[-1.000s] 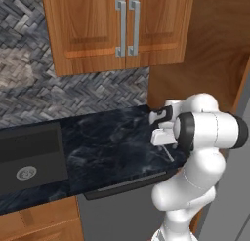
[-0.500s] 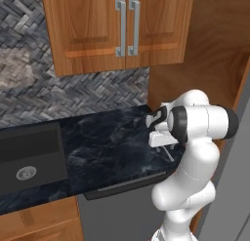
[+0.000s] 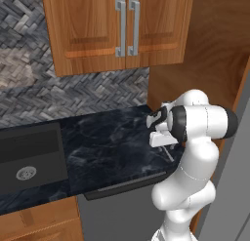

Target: Organize the utensils by type. Pick up the wooden spoons from the counter and place them in the open cabinet. Then pick up the metallic utensils from the counter and place them in the open drawer.

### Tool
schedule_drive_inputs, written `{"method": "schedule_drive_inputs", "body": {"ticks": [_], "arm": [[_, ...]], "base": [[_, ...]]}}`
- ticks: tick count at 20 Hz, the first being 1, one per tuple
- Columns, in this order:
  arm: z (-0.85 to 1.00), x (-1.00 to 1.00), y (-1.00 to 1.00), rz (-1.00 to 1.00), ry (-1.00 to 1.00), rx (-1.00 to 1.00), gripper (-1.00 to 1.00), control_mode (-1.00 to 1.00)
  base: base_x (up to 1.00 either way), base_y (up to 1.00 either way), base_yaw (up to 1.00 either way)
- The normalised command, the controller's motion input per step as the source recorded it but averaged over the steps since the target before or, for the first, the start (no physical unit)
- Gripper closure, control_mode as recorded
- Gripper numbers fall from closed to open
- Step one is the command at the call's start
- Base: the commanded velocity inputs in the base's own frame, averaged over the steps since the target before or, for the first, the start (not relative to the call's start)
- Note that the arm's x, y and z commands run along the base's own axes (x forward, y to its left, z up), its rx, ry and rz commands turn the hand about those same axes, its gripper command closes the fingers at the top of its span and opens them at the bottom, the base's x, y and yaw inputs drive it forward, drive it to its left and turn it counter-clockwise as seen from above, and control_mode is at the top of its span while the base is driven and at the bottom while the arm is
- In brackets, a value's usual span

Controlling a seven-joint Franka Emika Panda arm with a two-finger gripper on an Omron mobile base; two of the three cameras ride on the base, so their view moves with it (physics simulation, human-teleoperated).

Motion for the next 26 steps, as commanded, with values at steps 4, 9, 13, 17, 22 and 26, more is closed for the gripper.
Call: {"method": "schedule_drive_inputs", "body": {"ticks": [4,9,13,17,22,26], "arm": [[-0.52,-0.37,0.12,-0.03,-0.01,0.00,1.00,-1.00],[-0.55,-0.46,0.23,-0.03,0.00,0.00,1.00,-1.00],[-0.30,-0.30,0.35,-0.01,0.00,0.00,1.00,-1.00],[0.20,-0.22,0.33,0.00,-0.03,0.00,1.00,-1.00],[0.37,-0.21,0.38,0.00,-0.02,0.00,1.00,-1.00],[0.52,-0.19,0.28,0.00,-0.01,-0.01,1.00,-1.00]], "base": [[0.00,0.00,0.00],[0.00,0.00,0.00],[0.00,0.00,0.00],[0.00,0.00,0.00],[0.00,0.00,0.00],[0.00,0.00,0.00]]}}
